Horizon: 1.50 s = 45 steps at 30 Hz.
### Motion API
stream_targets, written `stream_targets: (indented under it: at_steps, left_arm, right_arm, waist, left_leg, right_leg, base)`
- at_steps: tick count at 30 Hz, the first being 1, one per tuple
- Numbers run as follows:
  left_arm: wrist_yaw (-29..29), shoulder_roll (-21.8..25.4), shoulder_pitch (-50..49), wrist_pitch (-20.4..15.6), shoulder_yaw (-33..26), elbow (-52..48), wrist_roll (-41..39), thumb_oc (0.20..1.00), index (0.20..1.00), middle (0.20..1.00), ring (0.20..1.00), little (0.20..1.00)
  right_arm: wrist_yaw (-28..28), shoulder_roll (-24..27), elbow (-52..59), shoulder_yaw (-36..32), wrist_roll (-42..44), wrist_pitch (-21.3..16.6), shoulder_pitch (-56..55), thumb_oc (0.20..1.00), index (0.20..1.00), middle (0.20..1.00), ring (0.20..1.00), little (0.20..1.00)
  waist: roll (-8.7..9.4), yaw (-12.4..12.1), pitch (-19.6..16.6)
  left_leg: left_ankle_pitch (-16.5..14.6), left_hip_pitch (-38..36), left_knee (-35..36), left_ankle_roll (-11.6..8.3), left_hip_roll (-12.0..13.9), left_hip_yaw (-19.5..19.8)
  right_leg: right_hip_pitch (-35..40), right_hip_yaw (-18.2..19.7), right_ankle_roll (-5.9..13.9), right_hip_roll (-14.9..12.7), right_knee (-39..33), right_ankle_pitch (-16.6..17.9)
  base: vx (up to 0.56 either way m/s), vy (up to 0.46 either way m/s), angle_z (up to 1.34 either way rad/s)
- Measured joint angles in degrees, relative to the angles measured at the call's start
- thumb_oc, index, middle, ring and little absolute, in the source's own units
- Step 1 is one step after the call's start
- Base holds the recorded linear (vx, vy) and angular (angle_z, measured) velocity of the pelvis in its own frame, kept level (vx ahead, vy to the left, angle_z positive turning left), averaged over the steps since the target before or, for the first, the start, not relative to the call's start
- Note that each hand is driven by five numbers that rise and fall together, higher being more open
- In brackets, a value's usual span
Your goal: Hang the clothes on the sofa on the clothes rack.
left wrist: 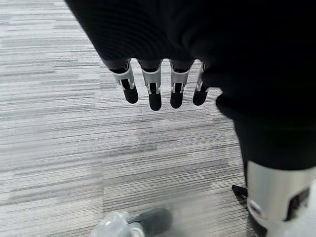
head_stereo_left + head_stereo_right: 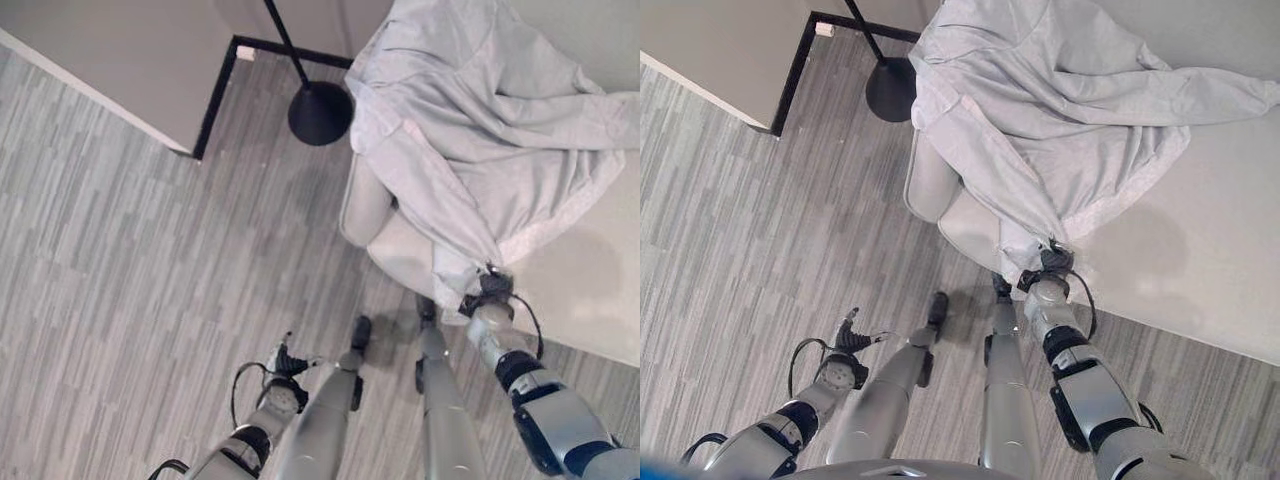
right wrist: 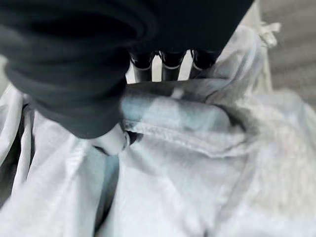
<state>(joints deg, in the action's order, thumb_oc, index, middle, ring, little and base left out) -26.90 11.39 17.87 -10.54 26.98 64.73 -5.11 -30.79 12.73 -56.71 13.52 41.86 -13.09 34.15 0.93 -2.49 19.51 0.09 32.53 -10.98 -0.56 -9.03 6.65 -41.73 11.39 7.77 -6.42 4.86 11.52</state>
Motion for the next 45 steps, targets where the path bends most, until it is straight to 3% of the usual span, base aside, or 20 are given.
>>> stream_targets:
  at_steps: [8, 14, 19, 24, 27, 30, 37, 45]
  left_arm:
    - [0.2, -0.1, -0.2, 1.3, -0.8, -1.3, -1.1, 1.000, 1.000, 1.000, 1.000, 1.000]
    - [0.6, 0.0, -3.2, 2.6, -2.3, -8.9, -1.2, 1.000, 1.000, 1.000, 1.000, 1.000]
    - [1.4, 0.1, -4.6, 3.4, -2.8, -13.0, -1.3, 1.000, 1.000, 1.000, 1.000, 1.000]
    - [2.6, 0.0, -4.8, 3.7, -3.3, -13.3, -1.3, 1.000, 1.000, 1.000, 1.000, 1.000]
    - [3.0, 0.2, -6.1, 3.7, -4.5, -13.7, -1.3, 1.000, 1.000, 1.000, 1.000, 1.000]
    - [4.0, 0.1, -7.0, 3.8, -5.5, -13.8, -1.3, 1.000, 1.000, 1.000, 1.000, 1.000]
    - [4.7, -0.1, -9.3, 4.6, -6.2, -13.8, -1.2, 1.000, 1.000, 1.000, 1.000, 1.000]
    - [4.0, -0.2, -9.9, 5.7, -5.8, -17.1, -0.8, 1.000, 1.000, 1.000, 1.000, 1.000]
  right_arm:
    - [4.8, -1.4, 9.4, 0.5, 11.3, -3.4, -6.2, 0.200, 0.200, 0.200, 0.200, 0.200]
    - [6.2, -1.2, 20.2, -0.2, 17.4, -4.9, -8.2, 0.200, 0.200, 0.200, 0.200, 0.200]
    - [6.9, 0.1, 31.7, -1.9, 17.7, -8.7, -6.2, 0.200, 0.200, 0.200, 0.200, 0.200]
    - [6.6, 2.6, 39.7, -2.0, 17.6, -9.0, -5.3, 0.200, 0.200, 0.200, 0.200, 0.200]
    - [6.3, 2.9, 42.6, -2.0, 16.8, -10.1, -5.1, 0.200, 0.200, 0.200, 0.200, 0.200]
    - [6.0, 6.7, 45.3, -4.6, 14.5, -10.7, -3.6, 0.200, 0.200, 0.200, 0.200, 0.200]
    - [3.6, 13.8, 47.4, -6.6, 9.8, -10.9, 0.8, 0.200, 0.200, 0.200, 0.200, 0.200]
    - [-0.6, 22.8, 47.9, -5.9, 7.3, -9.9, 7.2, 0.200, 0.200, 0.200, 0.200, 0.200]
  waist:
    - [0.27, 0.7, 0.1]
    - [0.52, 0.6, 0.3]
    - [1.12, 0.4, 0.0]
    - [1.35, 0.2, -0.1]
    - [2.83, 0.2, -3.1]
    - [4.21, 0.2, -5.1]
    - [5.09, 0.2, -9.9]
    - [6.09, 0.8, -12.6]
  left_leg:
    - [-0.3, -3.3, 1.0, -0.30, 0.2, -0.2]
    - [-0.4, -7.0, 2.9, -0.28, 0.6, -0.4]
    - [-0.7, -9.8, 3.5, -0.10, 0.7, -0.5]
    - [-0.7, -14.8, 5.1, -0.09, 1.1, -0.2]
    - [-0.8, -17.0, 6.6, -0.12, 1.7, -0.4]
    - [-0.6, -21.1, 8.4, 0.15, 2.1, -0.2]
    - [-0.2, -27.4, 12.4, 0.66, 2.5, -1.3]
    - [-0.1, -32.0, 15.0, 0.75, 2.8, -2.3]
  right_leg:
    - [2.5, 0.1, -0.74, 0.1, 0.0, 1.2]
    - [5.7, 0.1, -0.77, 0.3, -1.0, 1.2]
    - [8.4, 0.2, -0.76, 0.3, -1.8, 1.2]
    - [13.3, -0.1, -0.75, 0.5, -3.0, 1.2]
    - [15.1, -0.1, -0.75, 0.7, -4.0, 1.2]
    - [19.1, -0.6, -0.76, 0.9, -5.3, 1.2]
    - [24.3, -0.2, -0.43, 0.9, -8.0, 1.3]
    - [27.8, 0.7, -0.15, 1.2, -9.2, 1.1]
  base:
    - [0.01, -0.015, -0.03]
    - [0.01, -0.007, -0.04]
    - [0.02, 0.005, -0.02]
    - [0.02, 0.011, -0.01]
    - [0.05, 0.026, -0.08]
    - [0.05, 0.047, -0.01]
    - [0.06, 0.044, -0.07]
    - [0.02, 0.028, -0.09]
